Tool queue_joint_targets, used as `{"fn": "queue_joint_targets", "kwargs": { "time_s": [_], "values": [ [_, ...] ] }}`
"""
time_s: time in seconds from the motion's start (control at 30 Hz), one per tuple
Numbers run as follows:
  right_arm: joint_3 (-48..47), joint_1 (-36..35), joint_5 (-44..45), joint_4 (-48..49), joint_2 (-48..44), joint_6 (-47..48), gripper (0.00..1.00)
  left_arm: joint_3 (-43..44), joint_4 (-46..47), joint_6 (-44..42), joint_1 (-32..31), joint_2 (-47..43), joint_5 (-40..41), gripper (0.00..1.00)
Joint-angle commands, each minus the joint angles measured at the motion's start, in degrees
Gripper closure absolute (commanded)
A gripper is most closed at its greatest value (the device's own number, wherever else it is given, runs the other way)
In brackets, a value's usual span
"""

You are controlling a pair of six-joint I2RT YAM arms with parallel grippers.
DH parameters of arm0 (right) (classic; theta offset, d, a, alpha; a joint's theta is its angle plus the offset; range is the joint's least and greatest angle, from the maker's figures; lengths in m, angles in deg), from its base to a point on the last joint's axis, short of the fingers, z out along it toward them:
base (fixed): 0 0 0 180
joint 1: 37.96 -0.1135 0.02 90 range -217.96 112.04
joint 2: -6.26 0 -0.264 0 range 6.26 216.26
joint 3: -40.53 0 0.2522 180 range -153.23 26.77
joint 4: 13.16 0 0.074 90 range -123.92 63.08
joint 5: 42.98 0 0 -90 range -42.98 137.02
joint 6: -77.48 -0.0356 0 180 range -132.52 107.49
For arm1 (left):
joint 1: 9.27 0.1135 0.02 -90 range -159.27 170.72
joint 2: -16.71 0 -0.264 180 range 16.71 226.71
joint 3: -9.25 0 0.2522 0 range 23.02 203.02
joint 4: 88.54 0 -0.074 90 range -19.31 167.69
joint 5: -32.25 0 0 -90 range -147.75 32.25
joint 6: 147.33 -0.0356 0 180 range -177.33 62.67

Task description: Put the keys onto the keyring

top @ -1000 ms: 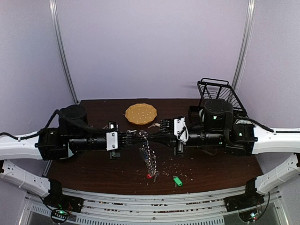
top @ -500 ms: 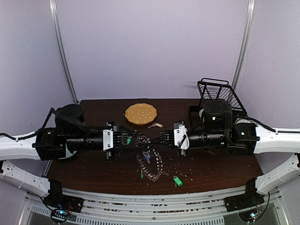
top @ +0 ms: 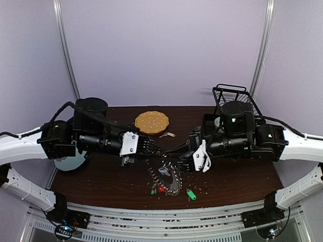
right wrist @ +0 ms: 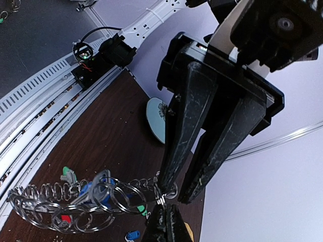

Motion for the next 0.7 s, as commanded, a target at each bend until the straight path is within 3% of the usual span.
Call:
{"fn": "queue_joint_targets", "kwargs": {
  "time_s": [0.0, 0.33, 0.47, 0.67],
  "values": [
    [-2.9, -0.4, -1.5, -0.1, 0.1, 3.0, 1.00, 2.6, -4.3, -0.8, -0.2, 0.9, -1.4, 0.86],
    [-2.6, -0.4, 1.3, 1.4, 0.1, 2.0, 1.00, 2.9, -7.2, -1.3, 0.3, 1.5, -0.7, 0.83],
    [-3.6, -0.3, 8.8, 8.2, 1.1, -15.4, 1.00, -0.5, -3.0, -0.1, 0.5, -1.5, 4.4, 0.75],
    [-1.4, 0.8, 13.3, 17.1, 3.2, -43.8, 1.00, -10.1, 17.6, 9.4, 0.5, -8.4, 13.5, 0.70]
  ]
}}
